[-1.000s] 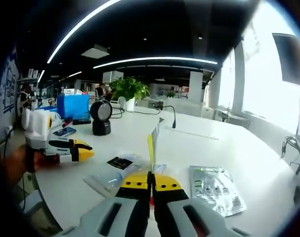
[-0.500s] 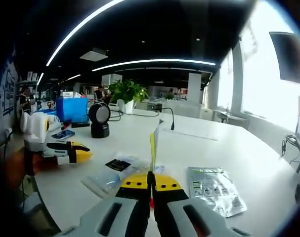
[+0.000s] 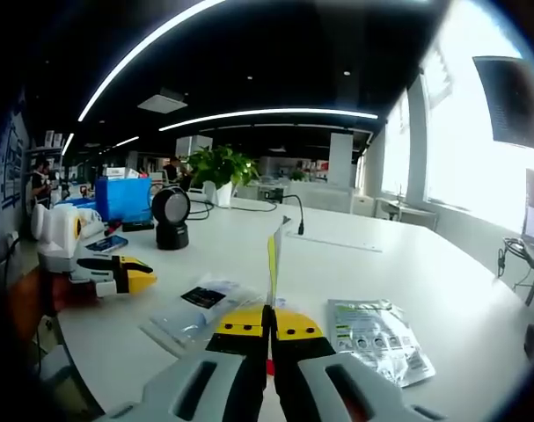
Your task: Clip sheet goods on table flip sheet goods clip sheet goods scan sheet goods put sheet goods back to table
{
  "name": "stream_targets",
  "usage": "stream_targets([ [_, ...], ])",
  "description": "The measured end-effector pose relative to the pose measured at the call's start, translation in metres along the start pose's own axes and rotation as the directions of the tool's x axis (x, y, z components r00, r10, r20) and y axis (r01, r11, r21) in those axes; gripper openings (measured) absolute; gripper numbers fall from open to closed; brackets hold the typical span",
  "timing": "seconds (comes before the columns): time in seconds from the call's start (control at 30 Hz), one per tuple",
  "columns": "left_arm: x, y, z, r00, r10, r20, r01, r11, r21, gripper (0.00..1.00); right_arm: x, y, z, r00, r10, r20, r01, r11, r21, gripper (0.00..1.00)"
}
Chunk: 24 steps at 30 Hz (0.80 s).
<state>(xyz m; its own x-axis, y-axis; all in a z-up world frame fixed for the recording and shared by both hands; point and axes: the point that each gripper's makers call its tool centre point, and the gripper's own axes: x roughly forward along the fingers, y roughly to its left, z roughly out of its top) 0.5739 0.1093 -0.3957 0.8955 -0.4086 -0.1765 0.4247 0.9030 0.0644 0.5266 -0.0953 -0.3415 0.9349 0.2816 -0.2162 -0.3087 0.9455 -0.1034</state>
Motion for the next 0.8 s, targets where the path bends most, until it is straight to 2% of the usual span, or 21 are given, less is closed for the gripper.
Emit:
stream_targets([
  [0.47, -0.007, -0.010, -0.002, 1.000, -0.006, -0.012, 0.006, 1.000, 0.021, 0.04, -0.004, -0.009, 0.003, 1.000, -0.017, 0.020, 0.017, 1.000, 0.012, 0.00],
  [0.8, -0.011, -0.013, -0.003, 1.000, 0.002, -0.020, -0.002, 1.000, 0.027, 0.04, -0.007, -0.024, 0.003, 0.999, -0.044, 0.031, 0.043, 0.999, 0.030, 0.00],
])
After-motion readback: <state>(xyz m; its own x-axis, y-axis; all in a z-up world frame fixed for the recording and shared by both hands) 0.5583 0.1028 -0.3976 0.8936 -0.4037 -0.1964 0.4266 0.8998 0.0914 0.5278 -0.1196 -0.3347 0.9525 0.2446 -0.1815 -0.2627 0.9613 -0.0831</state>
